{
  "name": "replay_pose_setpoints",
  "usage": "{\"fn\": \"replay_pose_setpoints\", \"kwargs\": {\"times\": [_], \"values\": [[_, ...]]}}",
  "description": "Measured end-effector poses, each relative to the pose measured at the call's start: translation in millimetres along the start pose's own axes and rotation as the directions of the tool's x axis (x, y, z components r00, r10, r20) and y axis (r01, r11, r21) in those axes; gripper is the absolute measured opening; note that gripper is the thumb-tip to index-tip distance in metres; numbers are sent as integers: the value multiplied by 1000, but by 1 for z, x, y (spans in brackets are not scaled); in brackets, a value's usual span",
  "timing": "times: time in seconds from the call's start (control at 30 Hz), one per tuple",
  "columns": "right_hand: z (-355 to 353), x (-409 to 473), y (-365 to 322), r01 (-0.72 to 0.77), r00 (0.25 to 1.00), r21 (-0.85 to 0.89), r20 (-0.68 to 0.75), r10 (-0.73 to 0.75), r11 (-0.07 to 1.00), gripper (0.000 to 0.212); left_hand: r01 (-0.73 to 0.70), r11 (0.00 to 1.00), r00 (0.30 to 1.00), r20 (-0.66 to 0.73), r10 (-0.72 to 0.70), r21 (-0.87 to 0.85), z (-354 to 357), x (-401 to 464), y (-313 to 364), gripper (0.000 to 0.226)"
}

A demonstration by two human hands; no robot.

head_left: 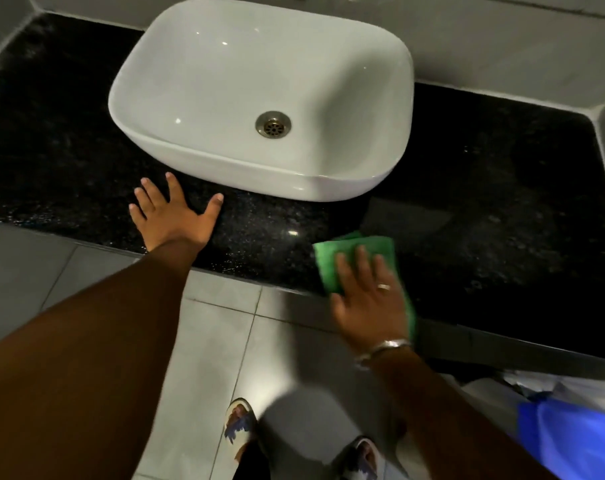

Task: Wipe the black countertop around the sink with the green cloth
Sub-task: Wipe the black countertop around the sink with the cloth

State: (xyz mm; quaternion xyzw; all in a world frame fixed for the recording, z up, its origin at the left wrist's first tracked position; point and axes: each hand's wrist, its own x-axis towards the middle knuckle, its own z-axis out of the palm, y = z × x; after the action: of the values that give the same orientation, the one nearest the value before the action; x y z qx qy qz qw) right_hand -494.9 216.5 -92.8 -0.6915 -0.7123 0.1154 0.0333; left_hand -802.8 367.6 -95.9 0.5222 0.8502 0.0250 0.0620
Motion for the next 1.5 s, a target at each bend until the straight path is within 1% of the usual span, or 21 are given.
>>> {"fn": "replay_pose_setpoints", "kwargs": {"times": [0.07,0.13,0.2,0.27,0.4,0.47,0.57,0.63,0.7,0.8,0.9,0.97,1.03,1.07,1.13,1.2,1.23,1.27,1.3,1.4,1.5], "values": [[-8,-18,48,-180,983,-37,-51,178,983,66,-25,1000,1000,12,25,4,6,-8,20,109],[-14,-29,74,-311,949,-48,-67,307,949,68,-53,999,998,21,53,-4,13,-19,43,108],[-14,-27,72,-414,909,-20,-73,411,910,73,-67,997,997,41,68,-27,18,-28,59,107],[-13,-23,48,-456,889,-1,-53,455,890,77,-67,997,995,71,70,-40,19,-32,62,106],[-7,-2,-32,-402,916,23,-6,402,916,77,-147,989,981,124,147,-3,8,-5,38,100],[0,13,-77,-339,941,36,0,339,940,76,-152,988,986,64,151,6,-5,34,6,92],[19,46,-156,-169,986,41,19,168,985,75,-175,984,985,-2,175,30,-28,123,-65,86],[30,73,-205,-78,995,41,61,76,996,74,-238,968,971,30,237,74,-35,170,-107,84],[41,103,-252,-5,998,37,58,2,999,74,-274,958,960,85,267,88,-33,199,-137,84],[51,135,-303,37,997,19,62,-38,999,73,-274,959,960,82,269,65,-22,209,-152,85],[54,144,-312,84,993,-26,84,-81,996,71,-276,961,959,66,274,12,-20,209,-152,88],[45,137,-295,169,983,-90,80,-162,982,66,-281,960,957,72,281,-4,-21,208,-152,89],[39,122,-262,179,984,-189,57,-171,966,60,-279,960,958,73,279,-2,-21,207,-152,89],[35,111,-244,118,992,-229,80,-102,966,61,-282,959,957,67,282,-1,-20,207,-152,89],[30,91,-216,-99,983,-229,128,131,968,65,-286,958,957,46,286,-11,-19,206,-151,87],[29,86,-217,-313,947,-127,27,319,941,69,-282,959,959,32,283,-23,-18,207,-151,87],[28,90,-229,-375,927,-83,-7,376,923,71,-282,959,959,28,283,-26,-17,207,-151,86],[30,96,-244,-396,918,-69,-14,396,916,72,-285,958,958,26,285,-25,-16,207,-151,86],[35,104,-261,-366,930,-73,-4,367,928,71,-287,958,958,26,287,-24,-14,207,-151,86],[50,122,-317,-172,982,-70,66,177,983,70,-288,957,957,21,289,-18,-13,206,-153,85],[56,127,-337,84,989,-87,130,-72,993,71,-292,956,956,12,292,-4,-11,206,-153,83]]}}
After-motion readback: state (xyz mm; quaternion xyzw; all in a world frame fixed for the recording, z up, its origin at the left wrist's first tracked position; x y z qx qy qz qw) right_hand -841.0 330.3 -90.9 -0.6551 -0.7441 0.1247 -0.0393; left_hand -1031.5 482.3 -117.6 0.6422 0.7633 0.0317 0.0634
